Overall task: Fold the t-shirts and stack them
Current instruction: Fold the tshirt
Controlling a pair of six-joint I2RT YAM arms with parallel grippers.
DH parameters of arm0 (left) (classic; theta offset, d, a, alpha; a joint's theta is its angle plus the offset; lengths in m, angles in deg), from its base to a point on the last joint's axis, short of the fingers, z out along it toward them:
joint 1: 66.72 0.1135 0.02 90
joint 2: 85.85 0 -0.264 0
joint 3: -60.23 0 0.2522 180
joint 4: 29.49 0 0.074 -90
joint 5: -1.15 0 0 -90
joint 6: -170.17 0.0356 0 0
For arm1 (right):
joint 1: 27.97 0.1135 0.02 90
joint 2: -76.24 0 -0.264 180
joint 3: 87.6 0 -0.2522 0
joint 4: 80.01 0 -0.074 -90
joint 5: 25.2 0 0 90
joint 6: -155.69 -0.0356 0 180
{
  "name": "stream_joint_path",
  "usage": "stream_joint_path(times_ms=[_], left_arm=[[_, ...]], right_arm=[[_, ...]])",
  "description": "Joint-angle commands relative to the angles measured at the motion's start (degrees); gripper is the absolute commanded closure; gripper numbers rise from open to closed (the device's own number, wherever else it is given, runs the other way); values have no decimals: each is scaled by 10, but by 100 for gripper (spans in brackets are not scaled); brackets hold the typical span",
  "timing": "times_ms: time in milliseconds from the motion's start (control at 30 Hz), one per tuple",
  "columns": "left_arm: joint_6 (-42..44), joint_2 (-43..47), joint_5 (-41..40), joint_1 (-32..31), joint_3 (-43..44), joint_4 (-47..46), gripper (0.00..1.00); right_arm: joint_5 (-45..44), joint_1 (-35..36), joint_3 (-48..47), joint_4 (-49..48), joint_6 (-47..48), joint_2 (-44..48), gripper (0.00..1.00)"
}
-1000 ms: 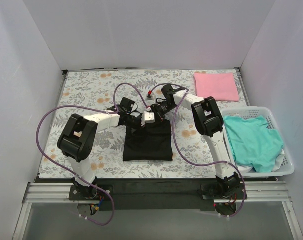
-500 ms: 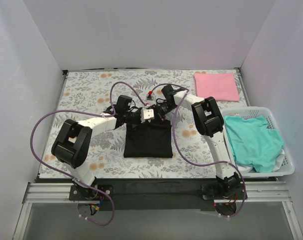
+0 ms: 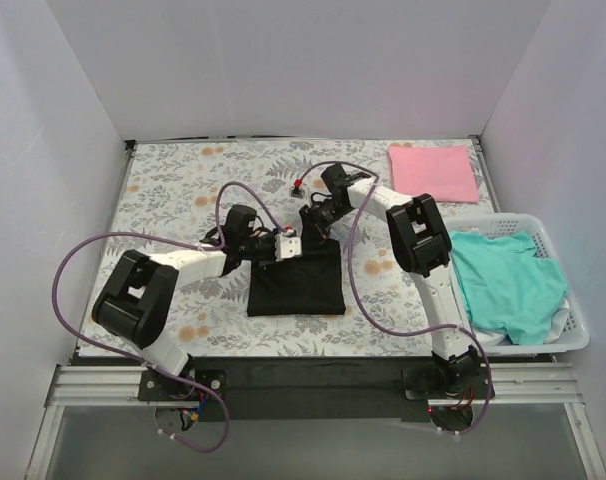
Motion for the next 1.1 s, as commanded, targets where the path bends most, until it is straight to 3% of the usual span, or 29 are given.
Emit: stream_joint_path(times_ms=[0,467,867,1067], left_arm=[[43,38,21,-7,-18,-24,100],[54,11,7,-43,-65,-27,100],[46,152,22,-93,-157,41,100],[17,189,25,-102,-152,69,100]], right_arm=[[-29,1,-3,2,19,65,77],[-77,25,29,5,83,17,80],[-75,54,177,15,121,112,80],[-77,54,157,21,122,122,80]])
